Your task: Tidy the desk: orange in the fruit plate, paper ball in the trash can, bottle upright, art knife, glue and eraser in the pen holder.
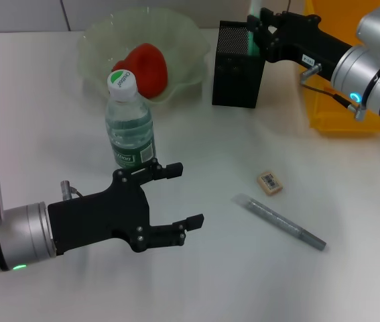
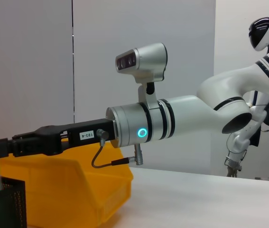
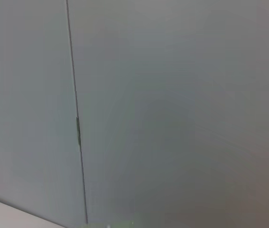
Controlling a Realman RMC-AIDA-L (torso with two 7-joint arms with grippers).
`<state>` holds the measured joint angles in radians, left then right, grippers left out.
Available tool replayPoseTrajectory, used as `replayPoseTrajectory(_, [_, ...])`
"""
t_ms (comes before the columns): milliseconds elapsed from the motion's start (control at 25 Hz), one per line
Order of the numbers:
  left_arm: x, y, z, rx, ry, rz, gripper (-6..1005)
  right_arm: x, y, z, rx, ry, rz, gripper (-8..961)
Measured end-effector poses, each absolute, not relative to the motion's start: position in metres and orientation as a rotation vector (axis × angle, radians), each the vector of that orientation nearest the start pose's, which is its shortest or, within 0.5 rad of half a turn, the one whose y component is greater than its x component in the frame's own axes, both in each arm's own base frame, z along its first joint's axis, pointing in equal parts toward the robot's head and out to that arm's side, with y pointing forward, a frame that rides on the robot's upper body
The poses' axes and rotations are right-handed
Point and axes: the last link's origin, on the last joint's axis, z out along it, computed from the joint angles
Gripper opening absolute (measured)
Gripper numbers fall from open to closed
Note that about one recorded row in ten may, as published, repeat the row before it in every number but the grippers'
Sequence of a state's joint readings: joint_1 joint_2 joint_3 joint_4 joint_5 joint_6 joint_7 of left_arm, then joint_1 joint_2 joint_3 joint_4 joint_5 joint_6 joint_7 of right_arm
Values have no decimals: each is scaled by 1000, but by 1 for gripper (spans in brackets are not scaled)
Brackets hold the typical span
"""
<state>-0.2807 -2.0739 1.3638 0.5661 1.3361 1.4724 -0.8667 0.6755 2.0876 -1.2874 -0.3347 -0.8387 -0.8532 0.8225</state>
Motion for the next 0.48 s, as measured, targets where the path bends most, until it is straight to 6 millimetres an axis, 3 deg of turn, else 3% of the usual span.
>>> replayPoseTrajectory(200, [-263, 257, -58, -2716, -200, -913, 860, 222, 412, -37, -2163, 523, 825, 228])
replayPoseTrajectory(400, [-263, 257, -58, -2716, -199, -911, 860, 210, 393, -14, -2212, 533, 948, 325])
replayPoseTrajectory(480, [-263, 257, -57, -2716, -204, -911, 860, 195, 386, 0, -2277, 548, 954, 428])
